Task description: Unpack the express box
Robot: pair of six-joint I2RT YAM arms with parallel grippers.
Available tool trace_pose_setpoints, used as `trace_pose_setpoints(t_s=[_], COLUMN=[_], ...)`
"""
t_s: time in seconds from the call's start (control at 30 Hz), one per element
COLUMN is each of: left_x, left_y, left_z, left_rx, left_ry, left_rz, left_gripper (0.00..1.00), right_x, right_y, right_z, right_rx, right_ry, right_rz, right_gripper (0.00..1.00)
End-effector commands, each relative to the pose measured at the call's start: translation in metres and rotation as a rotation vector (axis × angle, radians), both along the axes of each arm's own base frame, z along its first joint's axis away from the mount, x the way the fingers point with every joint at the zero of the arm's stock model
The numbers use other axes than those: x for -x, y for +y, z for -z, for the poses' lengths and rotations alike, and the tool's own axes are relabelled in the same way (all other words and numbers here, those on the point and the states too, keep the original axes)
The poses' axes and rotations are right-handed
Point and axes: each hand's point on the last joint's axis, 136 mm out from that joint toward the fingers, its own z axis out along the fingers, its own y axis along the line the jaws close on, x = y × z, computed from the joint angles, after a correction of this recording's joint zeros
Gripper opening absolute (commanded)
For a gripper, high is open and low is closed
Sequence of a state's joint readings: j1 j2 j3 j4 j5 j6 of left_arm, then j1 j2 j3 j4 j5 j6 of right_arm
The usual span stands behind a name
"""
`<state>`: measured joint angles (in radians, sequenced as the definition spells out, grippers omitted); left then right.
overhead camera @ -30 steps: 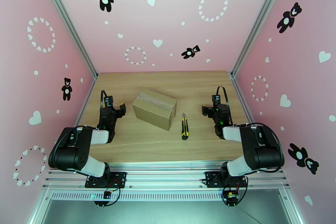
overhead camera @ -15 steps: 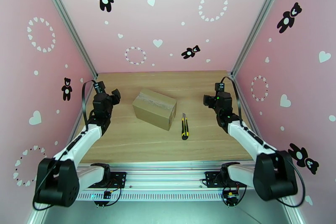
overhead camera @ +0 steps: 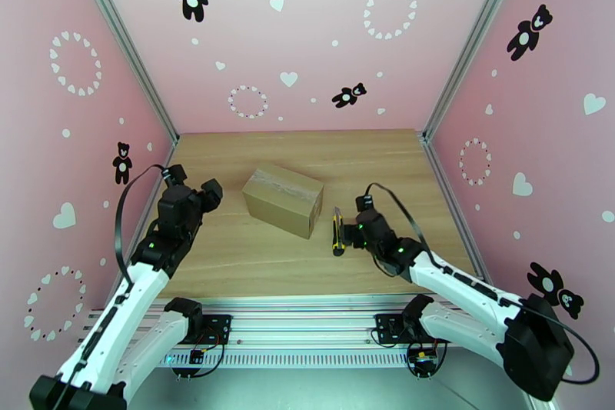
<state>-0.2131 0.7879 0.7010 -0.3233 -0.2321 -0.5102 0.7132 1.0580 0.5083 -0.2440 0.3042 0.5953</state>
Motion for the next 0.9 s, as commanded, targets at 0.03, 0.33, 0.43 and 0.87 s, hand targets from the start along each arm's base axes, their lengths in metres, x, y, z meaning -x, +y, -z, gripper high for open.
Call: trace_pose_setpoints(t_s=[0.03,0.33,0.43,0.87], left_x=[0.006,-0.004,-0.006,-0.010], left_y=[-0.011,-0.017,-0.018,-0.017], left_z=[0.020,0.028,0.029,0.029], left_rx=[0.033,0.050,0.050,0.035], left_ry=[0.072,0.101,0.106,0.118], left_rz=[0.050,0.061,0.063,0.060], left_gripper=[0.67,0.68,0.68,0.68], right_x=[0.012,0.007,0.003,-0.013], right_y=[-0.005,0.018,0.025,0.047], right_z=[0.030,0.039,0.039,0.046], right_rx=[0.044,0.058,0.051,0.070], right_ry=[0.101,0.141,0.147,0.185], right_rz=[0.054,-0.006,-0.020,-0.049], right_gripper=[0.84,0.81,0.80,0.78])
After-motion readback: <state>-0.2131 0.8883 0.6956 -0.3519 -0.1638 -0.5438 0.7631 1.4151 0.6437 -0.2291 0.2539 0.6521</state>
